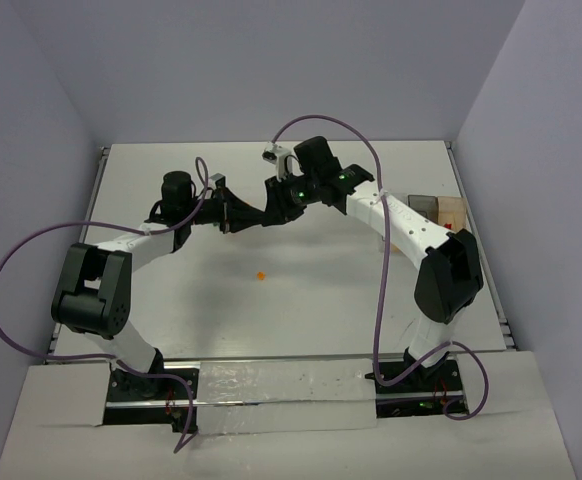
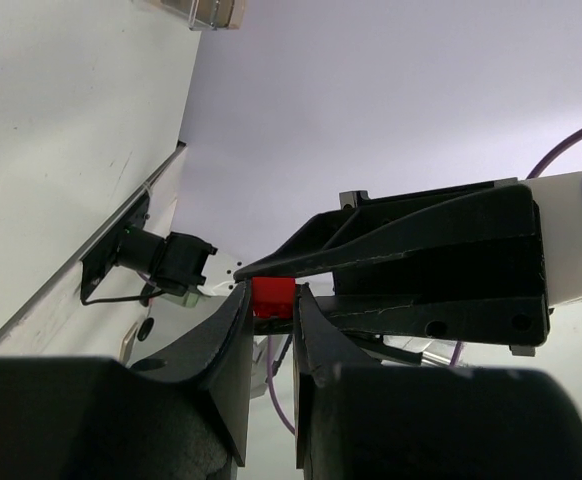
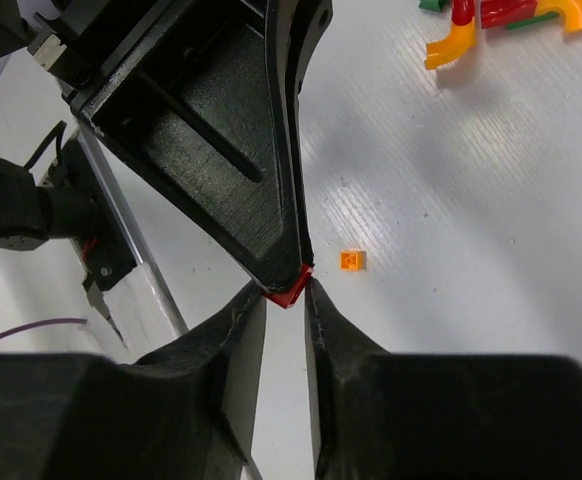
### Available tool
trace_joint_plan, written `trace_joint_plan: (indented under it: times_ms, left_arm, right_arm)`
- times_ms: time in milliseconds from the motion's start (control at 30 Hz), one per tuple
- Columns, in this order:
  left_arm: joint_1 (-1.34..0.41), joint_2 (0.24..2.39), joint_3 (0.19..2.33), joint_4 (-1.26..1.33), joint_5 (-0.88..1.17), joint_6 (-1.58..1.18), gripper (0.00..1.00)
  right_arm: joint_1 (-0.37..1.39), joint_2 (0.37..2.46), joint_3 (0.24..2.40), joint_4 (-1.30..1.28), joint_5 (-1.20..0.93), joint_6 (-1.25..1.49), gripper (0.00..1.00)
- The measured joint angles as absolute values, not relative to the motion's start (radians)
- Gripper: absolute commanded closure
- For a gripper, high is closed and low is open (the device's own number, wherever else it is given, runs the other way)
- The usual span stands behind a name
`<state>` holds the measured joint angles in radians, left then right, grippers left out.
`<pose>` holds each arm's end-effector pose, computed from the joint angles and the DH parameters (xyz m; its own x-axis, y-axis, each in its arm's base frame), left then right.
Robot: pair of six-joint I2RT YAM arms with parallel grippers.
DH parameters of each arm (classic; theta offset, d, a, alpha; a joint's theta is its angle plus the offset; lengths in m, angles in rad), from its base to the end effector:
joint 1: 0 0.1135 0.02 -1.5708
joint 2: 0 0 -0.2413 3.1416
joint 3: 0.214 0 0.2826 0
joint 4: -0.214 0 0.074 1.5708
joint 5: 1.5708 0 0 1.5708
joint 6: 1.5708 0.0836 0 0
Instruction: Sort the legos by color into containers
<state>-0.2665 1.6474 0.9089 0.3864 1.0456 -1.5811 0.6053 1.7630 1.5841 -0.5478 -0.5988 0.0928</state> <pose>0.3590 -0.1730 0.1726 -0.9120 -0.2707 0.3080 -0.3421 0.0880 -0.9355 0.3477 0.2979 0.2652 -0.6197 -0.3357 -0.7095 -0.7623 0.4727 0.4421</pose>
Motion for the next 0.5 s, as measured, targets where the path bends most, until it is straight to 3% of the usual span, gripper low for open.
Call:
trace_joint_plan:
  times_ms: [167,333,367,500]
  left_arm:
    - [-0.265,1.647,0.906,0.386,1.03,-1.589,0.88]
    - [-0.263,1.647,0.899,0.388,1.019,-1.588,0.47]
    - [-0.263,1.647,0.898,0.385,1.018,-1.582,0.34]
    - [-0.253,1.647,0.903,0.337,1.02,-1.53,0.06]
  right_arm:
    - [0.606,1.763,1.583,-0.541,-0.586,0.098,0.96]
    - [0.606,1.762,1.566,-0.515,-0.582,0.11,1.0]
    - [0.606,1.761,1.562,-0.509,-0.582,0.112,1.0]
    - [0.604,1.739,1.529,-0.472,-0.564,0.111,1.0]
